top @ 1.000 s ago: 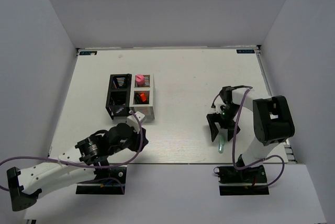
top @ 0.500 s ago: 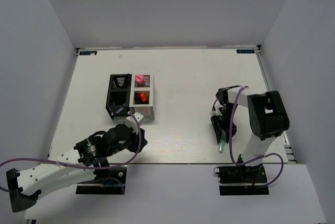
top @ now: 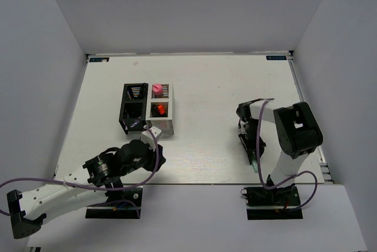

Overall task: Sort the stationery into containers
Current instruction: Pick up the stationery from the corner of the board, then place the stationery in the storage box.

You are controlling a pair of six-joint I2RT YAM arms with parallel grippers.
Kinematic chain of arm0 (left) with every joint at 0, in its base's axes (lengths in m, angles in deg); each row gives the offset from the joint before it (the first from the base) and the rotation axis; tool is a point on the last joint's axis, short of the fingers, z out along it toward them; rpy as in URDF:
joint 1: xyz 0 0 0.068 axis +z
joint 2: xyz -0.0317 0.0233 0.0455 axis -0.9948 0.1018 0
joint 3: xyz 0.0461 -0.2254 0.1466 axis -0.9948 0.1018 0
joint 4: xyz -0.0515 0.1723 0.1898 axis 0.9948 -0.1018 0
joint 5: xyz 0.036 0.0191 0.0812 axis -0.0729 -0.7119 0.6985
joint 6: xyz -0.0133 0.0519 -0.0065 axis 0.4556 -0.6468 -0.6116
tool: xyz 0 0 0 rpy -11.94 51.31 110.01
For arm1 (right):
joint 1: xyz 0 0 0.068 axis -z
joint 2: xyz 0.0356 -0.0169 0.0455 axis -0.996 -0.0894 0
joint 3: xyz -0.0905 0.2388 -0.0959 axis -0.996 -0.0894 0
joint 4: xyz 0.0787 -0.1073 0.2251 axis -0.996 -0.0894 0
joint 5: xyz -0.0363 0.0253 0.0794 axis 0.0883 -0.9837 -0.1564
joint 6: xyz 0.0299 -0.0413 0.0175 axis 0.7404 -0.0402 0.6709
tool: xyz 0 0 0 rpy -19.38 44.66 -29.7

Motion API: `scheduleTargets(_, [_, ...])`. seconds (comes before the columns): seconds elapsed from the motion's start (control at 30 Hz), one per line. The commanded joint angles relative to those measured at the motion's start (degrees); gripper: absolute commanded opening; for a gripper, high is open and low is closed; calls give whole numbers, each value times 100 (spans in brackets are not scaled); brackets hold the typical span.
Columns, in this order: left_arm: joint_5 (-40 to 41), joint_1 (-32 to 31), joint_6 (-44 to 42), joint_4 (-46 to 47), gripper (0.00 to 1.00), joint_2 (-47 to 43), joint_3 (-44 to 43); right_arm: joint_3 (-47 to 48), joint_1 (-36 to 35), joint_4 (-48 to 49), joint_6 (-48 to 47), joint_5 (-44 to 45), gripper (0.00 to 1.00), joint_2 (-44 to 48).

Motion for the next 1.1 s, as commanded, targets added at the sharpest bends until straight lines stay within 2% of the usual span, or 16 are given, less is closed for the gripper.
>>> scheduleTargets(0.0, [63,-33,43,-43,56,-37,-29,-210,-25,1132,191,293,24,41])
scheduleTargets(0.1, [46,-25,69,-51,56,-72,-38,-271,-7,1220,200,222,6,76])
scheduleTargets(0.17, [54,-25,86,-86,56,-107,-47,-307,-7,1281,148,108,5,103])
scheduleTargets(0.2, [54,-16,86,-87,56,-99,-56,-324,1,1299,121,-23,0,172])
scheduleTargets(0.4, [186,-33,43,-315,56,-169,-222,-35,-85,1545,-590,-1254,0,952])
scheduleTargets(0.43, [317,-33,25,-324,56,-221,-258,183,-52,1658,-808,-1733,0,1094])
scheduleTargets(0.53, [502,-33,-71,-543,56,-230,-451,720,-156,1932,-1118,-2053,0,1499])
scheduleTargets(0.63, [1159,-33,-46,-842,56,-265,-680,1818,-385,2046,-1399,-2247,0,1378])
scheduleTargets(0.67, [1475,-25,-45,-860,56,-379,-741,2525,-455,2081,-1443,-2344,0,1316])
scheduleTargets(0.73, [2135,-33,146,-1000,56,-458,-811,2978,-691,2274,-1645,-2389,0,1097])
scheduleTargets(0.77, [2581,-33,200,-1070,56,-581,-899,3641,-780,2362,-1733,-2493,0,922])
scheduleTargets(0.83, [3277,-33,462,-1342,56,-652,-1091,4094,-964,2398,-1986,-2643,0,622])
scheduleTargets(0.87, [3906,-33,543,-1544,56,-722,-1163,4740,-1044,2372,-2084,-2870,0,447])
scheduleTargets(0.93, [4567,-33,788,-1800,55,-792,-1382,5227,-1307,2589,-2234,-3038,0,139])
scheduleTargets(1.0, [4755,-42,877,-2037,55,-828,-1435,5423,-1535,2748,-2304,-3616,0,24])
scheduleTargets(1.07, [4931,-33,869,-2099,55,-863,-1471,5310,-1641,3556,-2375,-4029,0,-11])
